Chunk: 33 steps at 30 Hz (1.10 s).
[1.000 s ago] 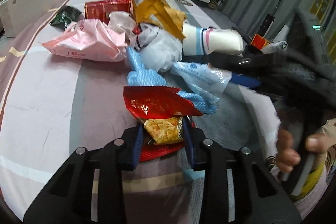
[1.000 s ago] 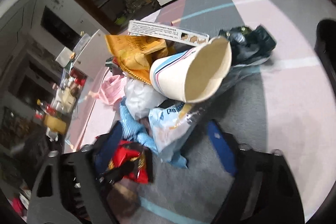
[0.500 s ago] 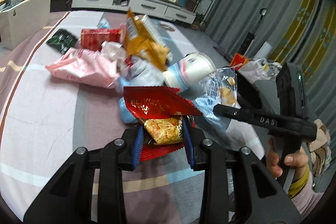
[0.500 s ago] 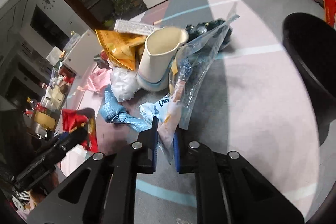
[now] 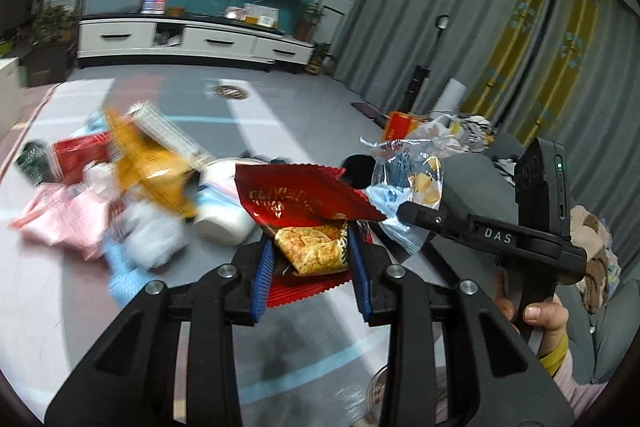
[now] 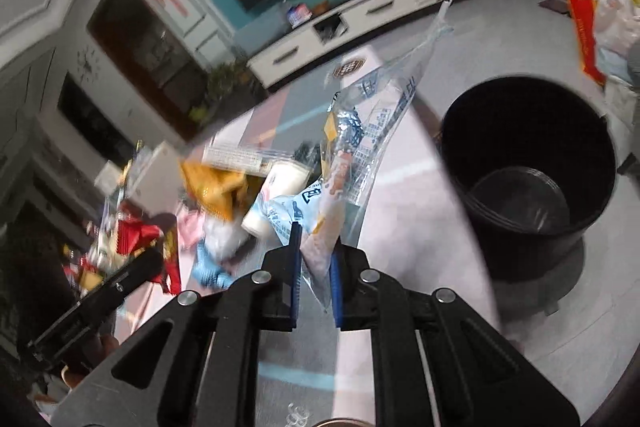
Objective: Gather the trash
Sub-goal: 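Carry both bags to the black bin and open both tools to drop them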
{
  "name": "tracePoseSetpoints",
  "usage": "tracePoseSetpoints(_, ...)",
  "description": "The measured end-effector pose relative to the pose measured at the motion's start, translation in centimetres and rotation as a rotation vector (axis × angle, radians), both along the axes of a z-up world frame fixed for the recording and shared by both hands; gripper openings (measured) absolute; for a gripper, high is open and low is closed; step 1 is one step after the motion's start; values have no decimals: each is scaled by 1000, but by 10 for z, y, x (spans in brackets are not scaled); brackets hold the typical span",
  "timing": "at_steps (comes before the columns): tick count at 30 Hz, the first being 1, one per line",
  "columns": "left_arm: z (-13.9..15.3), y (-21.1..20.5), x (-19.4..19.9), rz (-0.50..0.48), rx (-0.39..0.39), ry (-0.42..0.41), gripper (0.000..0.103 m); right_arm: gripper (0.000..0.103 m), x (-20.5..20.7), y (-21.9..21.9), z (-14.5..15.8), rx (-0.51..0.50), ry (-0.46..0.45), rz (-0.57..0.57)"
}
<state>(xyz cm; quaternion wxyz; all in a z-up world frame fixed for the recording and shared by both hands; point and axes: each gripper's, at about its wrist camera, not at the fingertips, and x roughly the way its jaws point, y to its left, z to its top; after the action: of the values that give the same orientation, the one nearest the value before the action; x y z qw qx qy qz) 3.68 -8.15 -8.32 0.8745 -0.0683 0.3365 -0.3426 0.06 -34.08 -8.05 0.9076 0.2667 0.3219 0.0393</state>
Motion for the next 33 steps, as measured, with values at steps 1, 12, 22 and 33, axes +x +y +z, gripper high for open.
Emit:
tracePoseSetpoints(1,4,-11,4,-15,-2,-3,35,13,0,-8,5,-8,-5,-26)
tracePoseSetpoints(12,10,-157,51,-150,64,5,35,13,14,-91,-20,-169,132,-300)
tracePoseSetpoints(22,-47,-246,100,-167,155,141,48,18,41,-121,-59,-176,239,-276)
tracePoseSetpoints(33,-46,-220,92,-146,132,108,83,56,24,-122,-55,-184,242,-340)
